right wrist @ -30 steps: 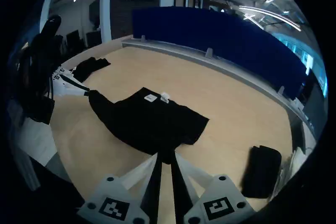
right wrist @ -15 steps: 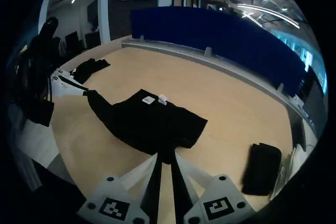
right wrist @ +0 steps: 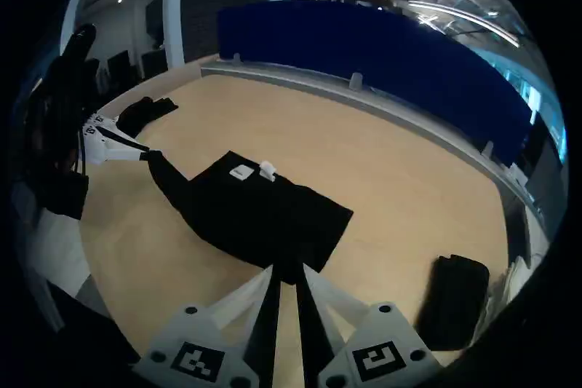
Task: Fold towel
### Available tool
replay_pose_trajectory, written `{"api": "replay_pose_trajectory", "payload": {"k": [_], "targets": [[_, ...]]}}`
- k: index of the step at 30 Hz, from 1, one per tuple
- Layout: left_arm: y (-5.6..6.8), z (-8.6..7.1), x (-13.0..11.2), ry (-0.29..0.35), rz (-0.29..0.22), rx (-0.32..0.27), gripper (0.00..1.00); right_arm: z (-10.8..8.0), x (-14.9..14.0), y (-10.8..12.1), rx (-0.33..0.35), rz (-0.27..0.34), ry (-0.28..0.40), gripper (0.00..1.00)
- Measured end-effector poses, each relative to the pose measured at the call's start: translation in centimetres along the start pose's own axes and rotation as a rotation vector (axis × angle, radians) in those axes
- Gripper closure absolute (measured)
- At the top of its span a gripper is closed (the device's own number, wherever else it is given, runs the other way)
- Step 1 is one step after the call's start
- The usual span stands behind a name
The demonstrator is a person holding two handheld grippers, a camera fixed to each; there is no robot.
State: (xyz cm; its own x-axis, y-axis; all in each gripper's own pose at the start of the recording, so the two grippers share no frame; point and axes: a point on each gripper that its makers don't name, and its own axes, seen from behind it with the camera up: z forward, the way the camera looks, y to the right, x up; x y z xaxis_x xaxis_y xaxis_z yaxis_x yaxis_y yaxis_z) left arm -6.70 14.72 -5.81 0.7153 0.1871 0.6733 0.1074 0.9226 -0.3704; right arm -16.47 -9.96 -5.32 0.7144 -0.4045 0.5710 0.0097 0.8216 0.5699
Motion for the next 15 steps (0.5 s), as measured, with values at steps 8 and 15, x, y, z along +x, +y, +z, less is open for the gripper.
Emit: {"api": "replay_pose_trajectory", "payload": {"k": [8,15], "targets": [[-1.1,2.7,0.9,-0.007,-0.018,0.009,0.89,2.7,0.6,1.5,-0.013,0.024,-0.007,0.86],[-1.7,4.8,1.5,-0.005,0.007,0.019,0.89,4.7,1.0,3.0,-0.028,0.05,-0.011,0.86]]}}
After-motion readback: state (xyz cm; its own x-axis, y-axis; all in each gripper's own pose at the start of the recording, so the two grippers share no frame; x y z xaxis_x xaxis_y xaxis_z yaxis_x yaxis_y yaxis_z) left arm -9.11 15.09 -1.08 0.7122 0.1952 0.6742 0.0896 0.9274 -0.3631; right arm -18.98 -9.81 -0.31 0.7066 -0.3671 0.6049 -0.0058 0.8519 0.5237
